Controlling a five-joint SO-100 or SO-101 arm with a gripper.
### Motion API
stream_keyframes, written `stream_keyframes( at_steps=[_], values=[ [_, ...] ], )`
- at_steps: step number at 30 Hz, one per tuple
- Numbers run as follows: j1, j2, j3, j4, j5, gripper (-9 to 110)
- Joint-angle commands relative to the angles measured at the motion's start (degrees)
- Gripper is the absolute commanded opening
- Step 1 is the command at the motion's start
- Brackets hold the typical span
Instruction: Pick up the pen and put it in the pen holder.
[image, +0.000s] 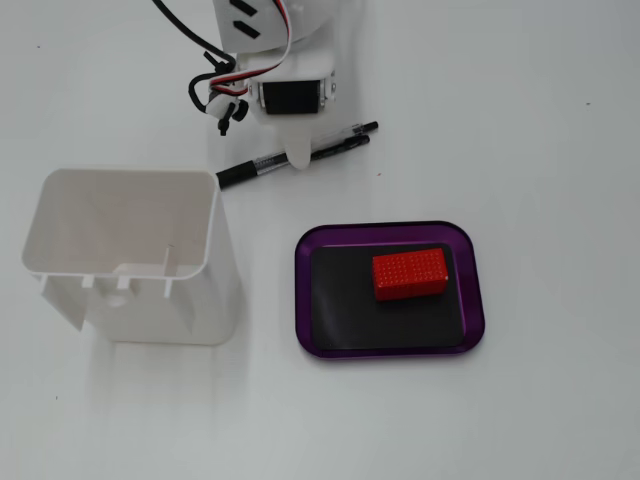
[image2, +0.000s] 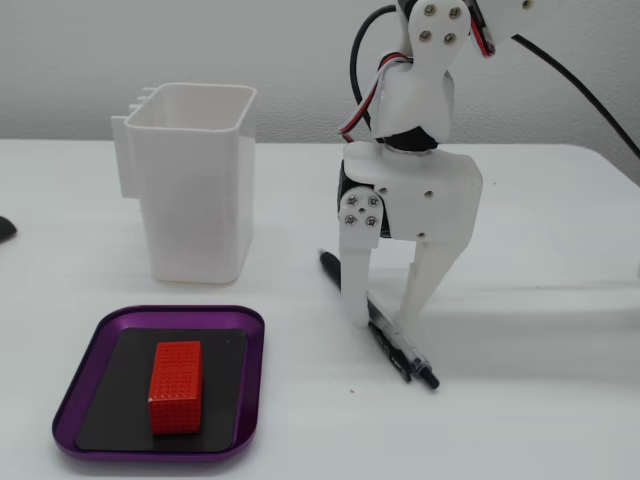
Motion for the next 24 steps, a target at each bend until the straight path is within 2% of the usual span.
stream_keyframes(
  at_steps=[1, 11, 16, 24],
  values=[
    [0.4, 0.2, 0.2, -0.9, -0.6, -1],
    [0.2, 2.1, -0.8, 3.2, -0.4, -1],
    [0.3, 12.0, -5.2, 8.4, 1.2, -1],
    [0.3, 33.0, -20.7, 12.7, 18.1, -1]
  ],
)
